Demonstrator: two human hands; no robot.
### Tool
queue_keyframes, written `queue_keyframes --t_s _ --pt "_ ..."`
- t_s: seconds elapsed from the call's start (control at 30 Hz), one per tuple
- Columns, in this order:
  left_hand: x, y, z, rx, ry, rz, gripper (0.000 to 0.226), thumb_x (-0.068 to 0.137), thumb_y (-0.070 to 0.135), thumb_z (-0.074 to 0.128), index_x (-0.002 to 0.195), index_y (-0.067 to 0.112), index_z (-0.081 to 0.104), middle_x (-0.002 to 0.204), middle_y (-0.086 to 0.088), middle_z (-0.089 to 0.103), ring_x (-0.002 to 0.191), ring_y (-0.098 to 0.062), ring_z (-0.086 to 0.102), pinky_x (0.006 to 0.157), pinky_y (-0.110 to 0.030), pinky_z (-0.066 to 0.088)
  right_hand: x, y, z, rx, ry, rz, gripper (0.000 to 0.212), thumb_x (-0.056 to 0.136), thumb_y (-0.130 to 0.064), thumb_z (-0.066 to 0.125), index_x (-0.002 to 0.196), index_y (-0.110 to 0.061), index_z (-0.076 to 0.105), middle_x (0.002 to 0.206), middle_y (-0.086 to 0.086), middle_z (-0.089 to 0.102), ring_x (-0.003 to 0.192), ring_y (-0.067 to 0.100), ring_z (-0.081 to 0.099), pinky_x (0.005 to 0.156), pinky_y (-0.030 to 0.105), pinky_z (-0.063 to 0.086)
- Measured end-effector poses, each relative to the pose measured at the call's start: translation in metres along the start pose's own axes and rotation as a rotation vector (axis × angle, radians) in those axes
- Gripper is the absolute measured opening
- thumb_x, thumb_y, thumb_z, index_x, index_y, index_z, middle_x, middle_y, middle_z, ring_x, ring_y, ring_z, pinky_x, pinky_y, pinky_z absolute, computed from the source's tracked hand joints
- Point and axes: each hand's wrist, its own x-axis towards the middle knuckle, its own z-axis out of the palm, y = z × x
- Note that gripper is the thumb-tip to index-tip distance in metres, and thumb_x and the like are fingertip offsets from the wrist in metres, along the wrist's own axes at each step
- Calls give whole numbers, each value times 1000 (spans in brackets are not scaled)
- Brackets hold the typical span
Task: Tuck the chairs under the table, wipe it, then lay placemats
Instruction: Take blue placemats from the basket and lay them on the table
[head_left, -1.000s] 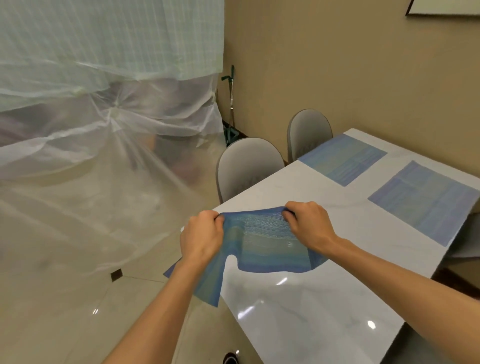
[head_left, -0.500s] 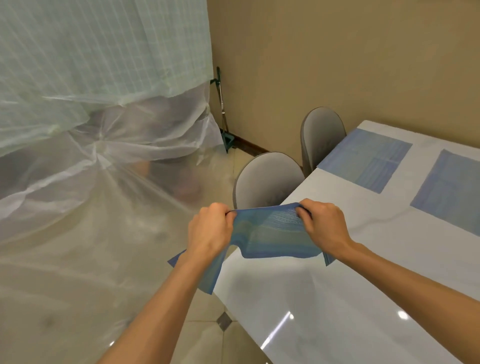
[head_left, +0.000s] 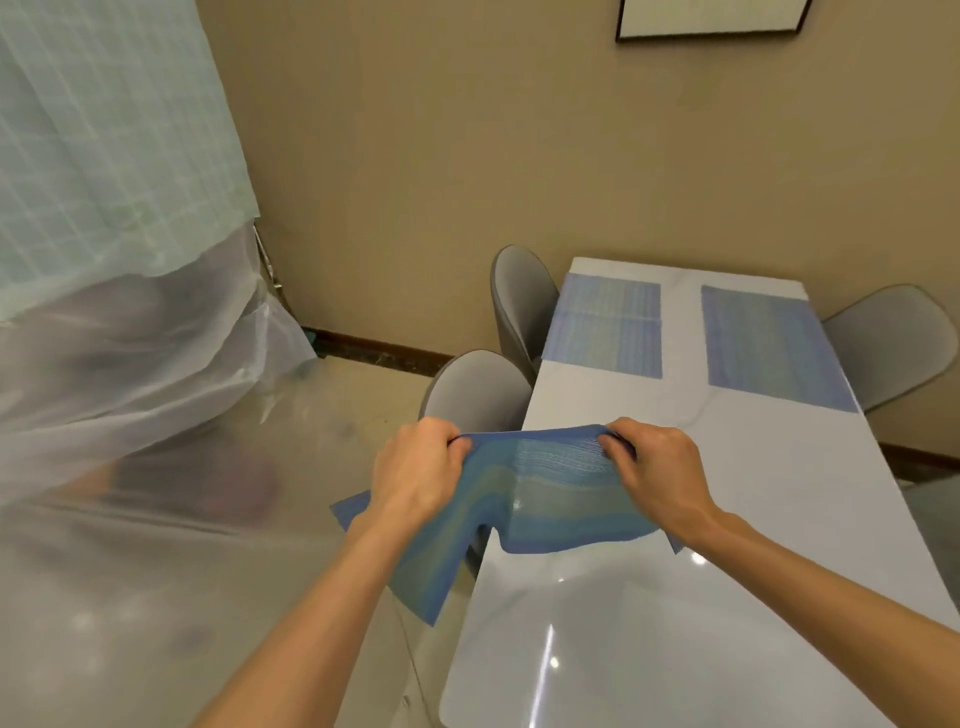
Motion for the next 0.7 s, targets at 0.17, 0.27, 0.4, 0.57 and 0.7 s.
queue_keyframes --t_s 0.17,0.27,0.4,0.57,0.7 --pt "29 -31 -18 12 -66 164 31 102 36 48 76 25 62 69 5 62 62 -13 57 51 -25 37 -17 -48 0 -75 58 131 6 88 -14 68 87 -20 71 72 -7 70 56 9 51 54 14 35" --pt "43 -42 -13 -21 -116 226 30 99 38 50 73 27 61 68 6 62 63 -15 60 58 -34 54 -29 -63 -4 -136 109 198 8 88 -13 69 85 -21 69 68 -8 68 53 10 50 53 23 38" --pt "63 -43 -10 -26 -202 351 33 95 25 51 63 22 52 70 -1 62 69 -25 59 58 -35 48 -35 -72 -10 -194 147 299 9 87 -14 69 86 -23 70 70 -10 67 55 10 52 54 26 42" --pt "95 -27 -4 -32 -255 493 24 97 19 51 82 18 69 77 3 64 71 -18 56 54 -29 36 -40 -68 -13 -238 220 405 7 87 -14 69 88 -21 71 74 -8 70 60 15 60 57 29 49" --pt "136 -15 -1 -17 -290 612 22 96 18 52 87 17 72 87 0 70 76 -19 59 58 -30 40 -30 -58 5 -230 313 514 6 87 -15 69 88 -20 72 73 -6 70 61 18 61 58 35 51"
